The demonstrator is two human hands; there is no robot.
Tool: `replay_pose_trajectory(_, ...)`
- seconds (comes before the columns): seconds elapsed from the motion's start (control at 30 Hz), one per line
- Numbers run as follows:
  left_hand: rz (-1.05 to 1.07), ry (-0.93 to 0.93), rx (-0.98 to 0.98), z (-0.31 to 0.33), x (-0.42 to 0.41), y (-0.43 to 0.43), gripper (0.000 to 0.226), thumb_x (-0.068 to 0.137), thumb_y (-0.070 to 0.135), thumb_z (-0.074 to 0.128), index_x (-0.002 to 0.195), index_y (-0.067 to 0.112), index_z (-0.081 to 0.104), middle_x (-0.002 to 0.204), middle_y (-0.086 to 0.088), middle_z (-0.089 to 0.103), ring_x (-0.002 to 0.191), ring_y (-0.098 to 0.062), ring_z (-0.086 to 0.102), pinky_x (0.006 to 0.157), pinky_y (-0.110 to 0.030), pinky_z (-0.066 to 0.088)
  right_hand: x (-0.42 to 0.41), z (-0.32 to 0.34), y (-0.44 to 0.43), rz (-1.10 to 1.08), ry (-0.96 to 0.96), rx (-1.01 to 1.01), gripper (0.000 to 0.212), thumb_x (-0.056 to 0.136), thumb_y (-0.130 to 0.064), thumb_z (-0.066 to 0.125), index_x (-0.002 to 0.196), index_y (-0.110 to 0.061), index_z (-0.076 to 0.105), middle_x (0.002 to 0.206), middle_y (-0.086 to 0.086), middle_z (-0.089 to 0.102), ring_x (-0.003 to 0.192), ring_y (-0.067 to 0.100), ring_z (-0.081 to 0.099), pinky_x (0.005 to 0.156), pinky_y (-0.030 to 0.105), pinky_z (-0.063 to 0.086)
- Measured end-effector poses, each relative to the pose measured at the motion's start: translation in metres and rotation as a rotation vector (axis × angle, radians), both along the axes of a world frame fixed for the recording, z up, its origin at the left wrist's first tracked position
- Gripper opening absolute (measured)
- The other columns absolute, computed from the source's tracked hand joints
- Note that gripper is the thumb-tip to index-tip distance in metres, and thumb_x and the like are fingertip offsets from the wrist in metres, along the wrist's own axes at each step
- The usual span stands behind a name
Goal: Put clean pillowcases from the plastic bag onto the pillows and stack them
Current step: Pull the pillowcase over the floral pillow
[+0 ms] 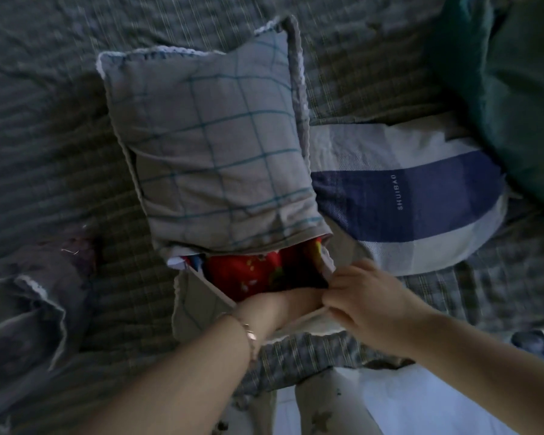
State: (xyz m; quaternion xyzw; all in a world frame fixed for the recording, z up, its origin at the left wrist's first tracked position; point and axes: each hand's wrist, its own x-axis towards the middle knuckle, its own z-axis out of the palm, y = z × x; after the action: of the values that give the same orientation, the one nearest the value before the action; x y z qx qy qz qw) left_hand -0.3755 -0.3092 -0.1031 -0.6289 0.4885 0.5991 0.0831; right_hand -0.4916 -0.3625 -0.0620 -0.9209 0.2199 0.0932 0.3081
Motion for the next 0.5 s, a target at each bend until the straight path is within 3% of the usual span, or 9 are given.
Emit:
replay_pose_trajectory(0.03, 0.077, -0.082, -0.124, 0.007, 0.008, -0.004, 0.013, 0.094, 0.019, 0.053, 0.082, 0.016, 0.058, 0.074, 0.012, 0.068, 0.071, 0.000, 0.062, 0.067, -0.017, 0.046, -0.001, -0.008, -0.005, -0.032, 0.035, -0.013, 0.031, 0.079, -0.039, 0.039, 0.057, -0.029, 0.058, 0.055, -0.014, 0.055, 0.058, 0.008, 0.055, 0.062, 0.026, 0.049)
replay_pose_trajectory(0.1, 0.047, 0.016, -0.059, 0.007, 0.043, 0.002, 0.045, 0.089, 0.055, 0.049, 0.103, 0.017, 0.066, 0.104, -0.001, 0.067, 0.098, -0.017, 0.061, 0.091, -0.031, 0.045, -0.005, -0.024, -0.011, -0.064, 0.106, -0.051, 0.038, 0.082, -0.045, 0.036, 0.059, -0.028, 0.061, 0.055, -0.012, 0.057, 0.057, 0.010, 0.057, 0.065, 0.030, 0.049)
replay_pose_trajectory(0.17, -0.233, -0.082, 0.036, 0.016, 0.100, 0.022, 0.055, 0.083, 0.069, 0.042, 0.094, 0.021, 0.065, 0.095, 0.002, 0.066, 0.090, -0.016, 0.061, 0.079, -0.027, 0.046, -0.008, -0.030, -0.014, -0.092, 0.126, -0.078, 0.040, 0.083, -0.046, 0.036, 0.057, -0.028, 0.061, 0.052, -0.012, 0.055, 0.052, 0.009, 0.055, 0.062, 0.025, 0.046)
replay_pose_trajectory(0.23, -0.286, -0.409, -0.098, 0.018, 0.152, 0.040, 0.040, 0.086, 0.060, 0.047, 0.081, 0.023, 0.062, 0.083, 0.002, 0.064, 0.082, -0.017, 0.061, 0.062, -0.027, 0.037, -0.007, -0.033, -0.022, -0.150, 0.091, -0.090, 0.039, 0.084, -0.044, 0.037, 0.058, -0.027, 0.061, 0.052, -0.011, 0.055, 0.049, 0.011, 0.054, 0.059, 0.025, 0.043)
replay_pose_trajectory(0.3, -0.044, -0.521, -0.293, 0.009, 0.189, 0.054, 0.030, 0.086, 0.045, 0.059, 0.064, 0.025, 0.052, 0.065, 0.004, 0.056, 0.070, -0.021, 0.059, 0.054, -0.029, 0.030, 0.002, -0.040, -0.029, -0.202, 0.119, -0.160, 0.042, 0.088, -0.044, 0.037, 0.065, -0.024, 0.066, 0.057, -0.009, 0.058, 0.053, 0.014, 0.056, 0.058, 0.027, 0.039)
replay_pose_trajectory(0.33, 0.077, -0.543, -0.323, -0.001, 0.199, 0.059, 0.030, 0.084, 0.039, 0.065, 0.062, 0.024, 0.051, 0.061, 0.005, 0.054, 0.066, -0.022, 0.058, 0.052, -0.028, 0.032, 0.010, -0.047, -0.033, -0.247, 0.184, -0.167, 0.041, 0.091, -0.045, 0.037, 0.074, -0.024, 0.069, 0.066, -0.007, 0.063, 0.063, 0.016, 0.059, 0.062, 0.030, 0.036)
replay_pose_trajectory(0.4, 0.382, -0.532, -0.295, -0.023, 0.212, 0.062, 0.016, 0.082, 0.026, 0.070, 0.075, 0.014, 0.063, 0.074, -0.003, 0.065, 0.074, -0.024, 0.061, 0.061, -0.028, 0.042, 0.028, -0.068, -0.038, -0.401, 0.370, -0.092, 0.035, 0.095, -0.043, 0.038, 0.094, -0.025, 0.067, 0.090, -0.002, 0.067, 0.088, 0.022, 0.059, 0.072, 0.033, 0.032)
replay_pose_trajectory(0.43, 0.447, -0.531, -0.313, -0.030, 0.212, 0.062, 0.011, 0.082, 0.018, 0.070, 0.082, 0.008, 0.065, 0.083, -0.008, 0.067, 0.080, -0.025, 0.062, 0.067, -0.029, 0.045, 0.036, -0.077, -0.038, -0.466, 0.476, -0.068, 0.034, 0.095, -0.044, 0.038, 0.099, -0.024, 0.066, 0.098, 0.000, 0.066, 0.095, 0.024, 0.057, 0.076, 0.034, 0.032)
replay_pose_trajectory(0.5, 0.401, -0.517, -0.542, -0.039, 0.199, 0.066, 0.007, 0.077, 0.002, 0.071, 0.081, 0.004, 0.064, 0.085, -0.012, 0.063, 0.081, -0.024, 0.058, 0.068, -0.029, 0.043, 0.046, -0.090, -0.034, -0.587, 0.563, -0.098, 0.032, 0.094, -0.042, 0.043, 0.103, -0.020, 0.065, 0.105, 0.005, 0.065, 0.101, 0.027, 0.054, 0.080, 0.035, 0.032)
